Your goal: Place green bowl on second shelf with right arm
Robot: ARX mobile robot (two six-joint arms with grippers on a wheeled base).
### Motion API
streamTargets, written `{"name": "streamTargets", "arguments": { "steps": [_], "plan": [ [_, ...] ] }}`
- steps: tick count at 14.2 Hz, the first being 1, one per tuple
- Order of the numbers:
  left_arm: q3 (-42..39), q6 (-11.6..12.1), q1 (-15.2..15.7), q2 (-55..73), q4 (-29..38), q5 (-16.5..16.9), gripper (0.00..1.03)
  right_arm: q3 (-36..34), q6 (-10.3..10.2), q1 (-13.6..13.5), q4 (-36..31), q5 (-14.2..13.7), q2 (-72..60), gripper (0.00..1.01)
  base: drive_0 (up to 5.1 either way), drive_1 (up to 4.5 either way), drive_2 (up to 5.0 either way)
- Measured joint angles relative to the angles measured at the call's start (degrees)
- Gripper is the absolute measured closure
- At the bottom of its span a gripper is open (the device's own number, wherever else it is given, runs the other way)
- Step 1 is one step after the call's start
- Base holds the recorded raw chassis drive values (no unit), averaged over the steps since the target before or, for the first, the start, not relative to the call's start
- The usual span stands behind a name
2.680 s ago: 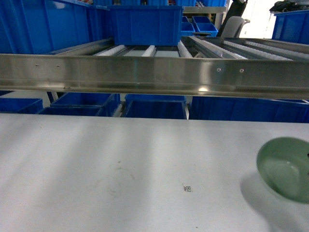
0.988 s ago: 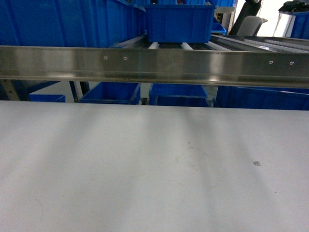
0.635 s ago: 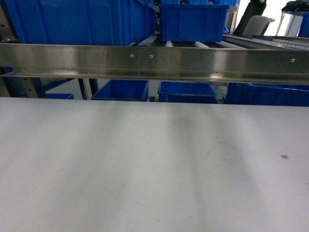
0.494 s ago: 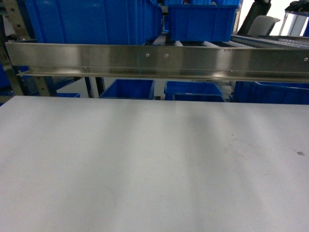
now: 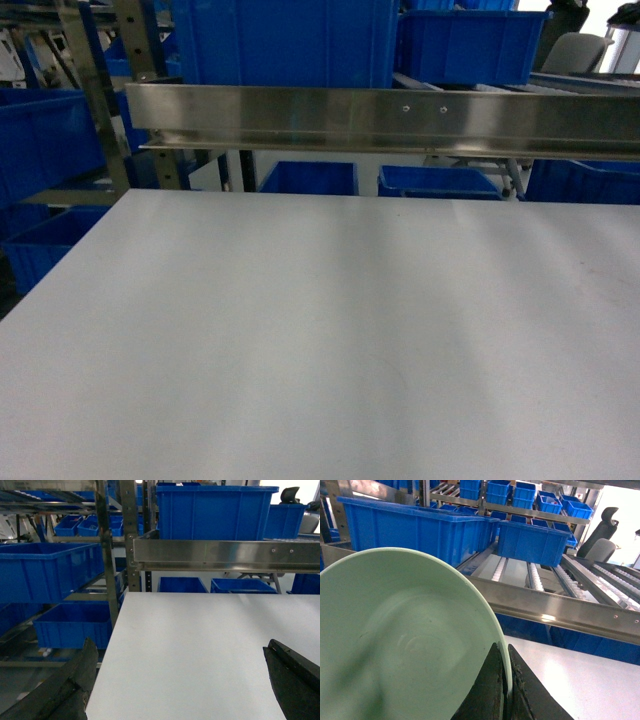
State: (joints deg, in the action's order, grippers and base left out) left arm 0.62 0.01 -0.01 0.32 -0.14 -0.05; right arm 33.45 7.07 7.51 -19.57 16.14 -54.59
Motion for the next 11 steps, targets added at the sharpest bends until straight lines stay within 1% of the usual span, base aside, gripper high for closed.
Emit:
{"name": "streamTargets", "arguments": {
  "steps": [11],
  "plan": [
    [0.0,0.0,0.0,0.0,-0.1,0.0,0.05,0.0,0.0,0.0,0.2,0.0,0.0,0.99,-5.0,2.42,2.4]
  ]
}}
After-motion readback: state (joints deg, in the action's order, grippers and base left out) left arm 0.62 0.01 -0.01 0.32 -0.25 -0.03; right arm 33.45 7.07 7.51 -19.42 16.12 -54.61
